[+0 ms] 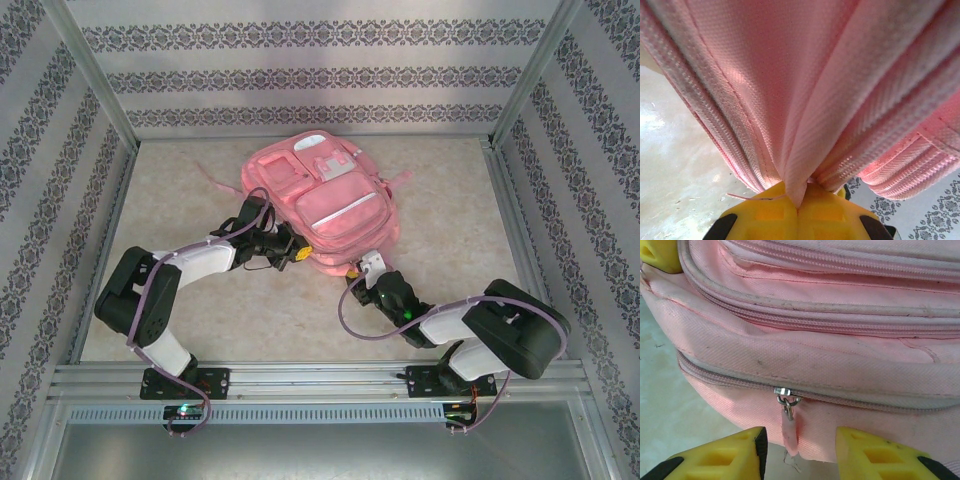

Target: Pack the student bag

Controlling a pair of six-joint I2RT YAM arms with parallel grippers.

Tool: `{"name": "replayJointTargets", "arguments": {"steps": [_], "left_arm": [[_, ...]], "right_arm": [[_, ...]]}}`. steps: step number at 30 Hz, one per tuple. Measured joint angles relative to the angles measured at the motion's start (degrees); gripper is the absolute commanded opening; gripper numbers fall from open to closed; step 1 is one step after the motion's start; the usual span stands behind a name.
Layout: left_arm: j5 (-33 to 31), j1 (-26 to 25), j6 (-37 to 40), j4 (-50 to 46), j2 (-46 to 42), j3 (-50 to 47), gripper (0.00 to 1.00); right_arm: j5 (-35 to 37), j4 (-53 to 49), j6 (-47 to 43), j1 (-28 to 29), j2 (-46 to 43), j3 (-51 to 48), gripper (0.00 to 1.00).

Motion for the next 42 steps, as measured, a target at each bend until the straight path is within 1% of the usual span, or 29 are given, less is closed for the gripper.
{"name": "replayJointTargets", "arguments": {"steps": [5,8,13,17,19,21,22,23,25,28,32,37,42], "left_arm": [[0.2,0.0,-0.3,0.7,0.4,0.0,0.00],[0.3,0.0,-0.4,0.9,0.8,0.0,0.00],[0.3,0.0,-0.4,1.3,0.9,0.0,0.00],[-0.2,0.1,-0.7,2.2,1.1,0.0,0.00],[-0.5,0.1,-1.0,3.0,1.5,0.0,0.00],[-0.7,0.2,-1.3,3.8,1.7,0.0,0.00],[-0.7,0.2,-1.5,4.0,1.8,0.0,0.00],[-0.7,0.2,-1.6,4.1,1.8,0.0,0.00],[-0.7,0.3,-1.7,4.3,1.8,-0.1,0.00],[-0.2,1.2,-1.9,4.5,1.8,-0.7,0.00],[0.8,3.3,-1.2,3.5,0.9,-1.3,0.00],[-0.3,6.3,2.8,-1.3,-2.4,-1.2,0.00],[-1.3,7.3,7.8,-6.4,-2.8,0.5,0.00]], "right_arm": [[0.0,-0.3,0.0,-1.1,0.0,0.0,0.42],[-0.1,-0.3,0.0,-1.5,1.8,0.7,0.42],[-1.0,1.2,-0.5,-3.3,6.5,3.7,0.37],[-1.5,2.8,-1.0,-4.1,10.6,6.4,0.27],[-1.7,3.3,-1.2,-4.1,12.2,7.8,0.19],[-1.9,4.0,-1.2,-4.1,13.7,8.7,0.07],[-2.0,4.2,-1.3,-4.1,14.0,8.9,0.03],[-2.1,4.4,-1.2,-4.1,14.1,8.9,0.00],[-2.1,4.0,-0.9,-4.1,13.8,8.9,0.00],[-2.6,1.1,-0.9,-4.1,11.2,8.8,0.00],[-4.0,-6.3,-1.0,-4.1,4.2,8.3,0.00],[-7.0,-16.4,1.3,-5.4,-4.5,8.0,0.00],[-10.0,-29.2,4.2,-6.2,-9.2,11.3,0.00]]}}
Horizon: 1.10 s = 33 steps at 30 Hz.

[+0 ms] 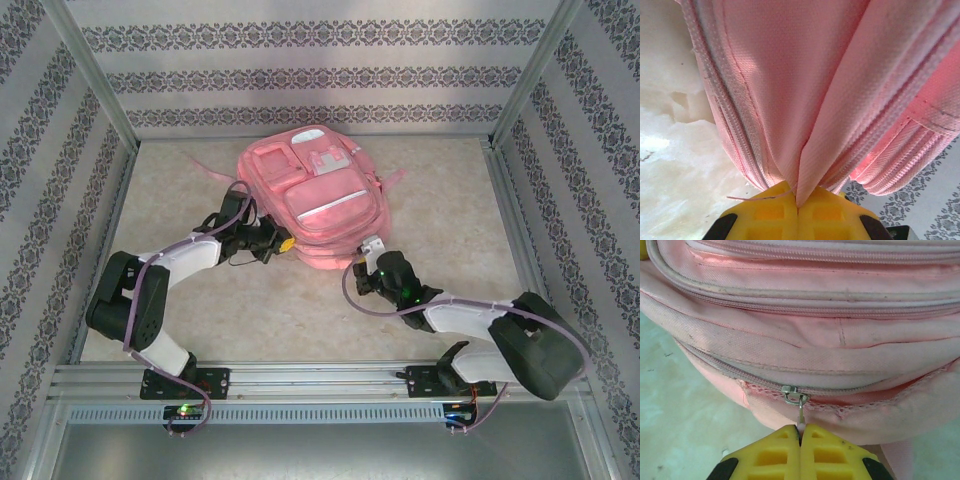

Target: Pack the student bag

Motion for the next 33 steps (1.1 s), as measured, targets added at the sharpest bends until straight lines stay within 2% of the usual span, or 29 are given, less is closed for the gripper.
{"name": "replayJointTargets", "arguments": {"steps": [4,9,16,20,23,27,33], "left_arm": [[-0.8,0.4,5.1,-5.8,0.0,3.1,0.00],[-2.4,1.1,13.0,-14.7,0.5,8.6,0.02],[-6.4,4.3,23.5,-26.5,3.6,16.7,0.38],[-9.0,5.6,23.4,-27.8,0.9,15.7,0.44],[-9.6,5.5,20.6,-26.8,-5.8,10.9,0.46],[-10.2,2.8,16.2,-26.1,-13.0,6.0,0.48],[-11.0,-1.8,11.6,-23.6,-10.8,4.5,0.48]], "right_arm": [[-3.0,-9.4,1.3,-0.5,-1.3,4.6,0.00],[-9.2,-16.2,3.8,-1.0,-0.9,8.7,0.00],[-15.5,-19.4,11.1,2.0,7.3,16.2,0.00],[-16.4,-19.9,14.3,5.8,13.0,21.6,0.00],[-17.9,-20.0,16.0,7.6,16.2,24.9,0.00],[-19.3,-20.0,17.2,7.9,18.3,26.3,0.00],[-19.8,-19.8,18.4,7.9,18.8,26.4,0.00]]}}
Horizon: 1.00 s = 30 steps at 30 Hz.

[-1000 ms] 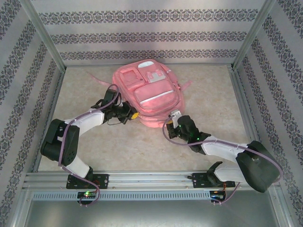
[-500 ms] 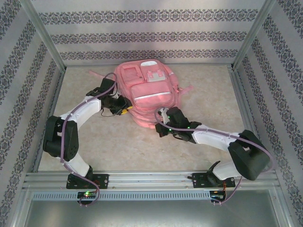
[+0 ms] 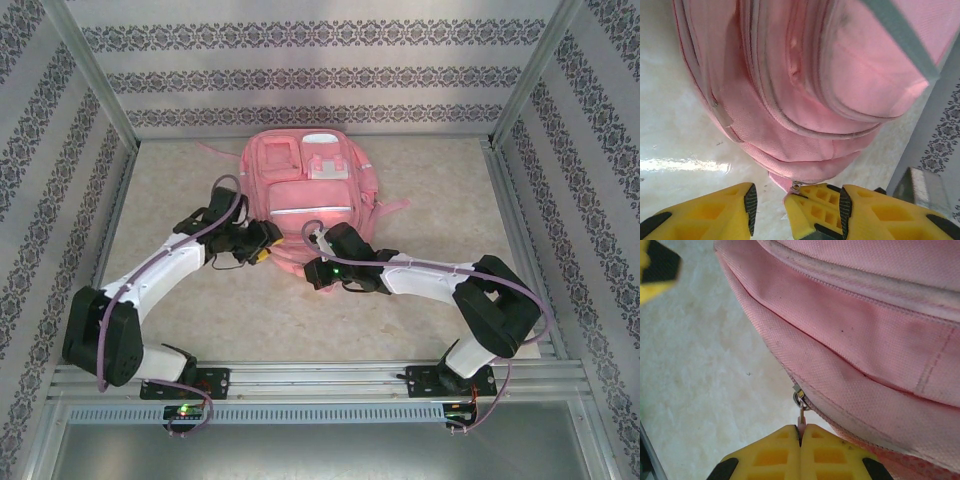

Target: Pack the student bag

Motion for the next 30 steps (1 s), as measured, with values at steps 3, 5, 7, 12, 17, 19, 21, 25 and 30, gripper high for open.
{"name": "replayJointTargets", "arguments": {"steps": [3,5,7,12,17,19,21,25,30], "left_arm": [[-0.6,-0.9,-1.5,0.5,2.3,-0.1,0.48],[-1.1,-1.4,-2.2,0.5,3.4,0.0,0.47],[-1.7,-1.7,-2.8,0.4,4.9,0.3,0.47],[-2.8,-1.7,-3.1,0.3,7.9,2.6,0.43],[-3.6,-1.7,-2.7,0.0,11.0,4.8,0.26],[-3.8,-1.7,-2.2,-0.2,12.4,5.9,0.20],[-4.2,-1.7,-1.7,-0.7,13.1,6.5,0.16],[-4.9,-2.0,-1.1,-1.3,13.2,6.7,0.08],[-5.1,-2.0,-0.2,-1.5,13.2,6.7,0.03]], "right_arm": [[-0.1,0.3,0.4,0.0,0.1,0.0,0.00],[-0.1,0.3,0.5,0.0,0.1,0.0,0.00],[0.0,0.3,0.5,0.0,0.1,0.0,0.00],[0.8,0.4,0.7,0.0,0.0,-0.5,0.00],[1.3,0.2,0.7,0.0,0.0,-0.7,0.00],[1.6,-0.3,0.7,0.0,0.0,-0.7,0.00],[1.9,-0.7,0.7,0.0,-0.1,-0.8,0.00],[2.6,-1.5,0.7,-0.6,-1.7,-1.6,0.00],[3.6,-3.2,0.7,-2.0,-3.6,-3.1,0.00]]}}
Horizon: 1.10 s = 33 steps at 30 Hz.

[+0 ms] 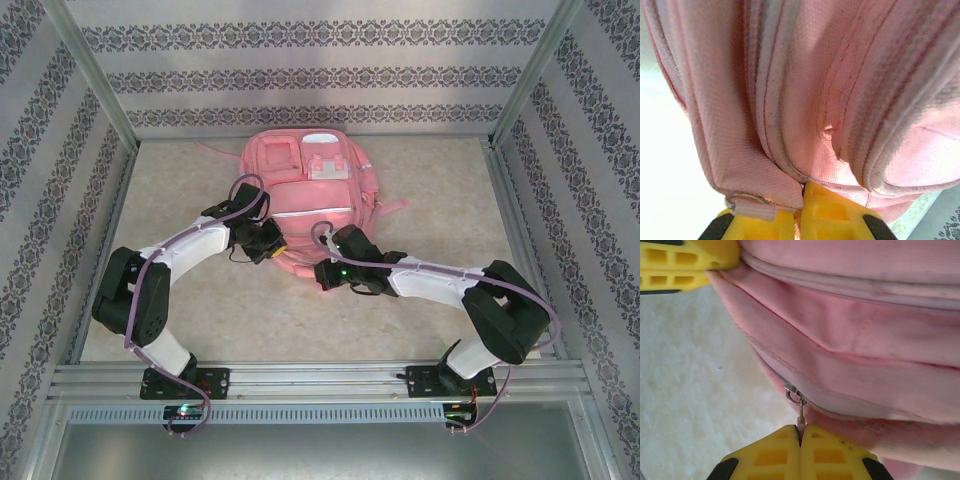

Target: Pack the student bag

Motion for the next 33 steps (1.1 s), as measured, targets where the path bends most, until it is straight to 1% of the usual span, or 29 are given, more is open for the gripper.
{"name": "replayJointTargets", "arguments": {"steps": [6,11,16,18,21,24,26,27,30,32,33], "left_arm": [[0.1,0.5,0.9,0.0,-1.7,-0.9,0.00],[0.1,1.3,2.6,-0.4,-3.4,-1.9,0.00],[0.0,1.6,4.2,-1.1,-4.8,-2.6,0.00],[-0.1,1.8,5.1,-1.6,-5.5,-2.6,0.00],[-0.2,3.2,7.2,-3.7,-6.7,-2.6,0.00],[-1.4,5.6,10.0,-6.4,-7.6,-2.6,0.00],[-2.4,8.2,12.2,-8.0,-7.9,-2.5,0.01],[-2.9,9.4,13.1,-8.6,-8.0,-2.3,0.04],[-4.1,12.8,15.4,-10.3,-7.9,-1.4,0.25],[-4.9,14.0,16.4,-11.0,-8.1,-0.3,0.34],[-5.0,14.3,16.4,-10.9,-8.3,0.0,0.38]], "right_arm": [[0.7,-1.8,-0.3,-1.6,-3.2,-2.0,0.00],[1.2,-2.7,-1.1,-3.0,-5.0,-3.0,0.00],[1.6,-3.9,-3.8,-3.1,-7.1,-3.3,0.00],[0.6,-3.7,-4.8,-3.1,-7.1,-3.3,0.00],[-1.9,-2.9,-5.4,-2.5,-6.0,-2.8,0.00],[-3.8,-3.0,-6.1,-0.5,-1.5,0.6,0.00],[-4.8,-3.2,-6.3,1.0,2.6,4.3,0.00],[-5.2,-3.3,-6.2,1.7,4.4,6.1,0.00],[-6.3,-3.6,-5.2,2.8,9.3,11.6,0.00],[-6.5,-4.2,-4.4,2.8,12.0,14.8,0.00],[-6.5,-4.7,-3.8,2.7,12.9,16.0,0.00]]}}
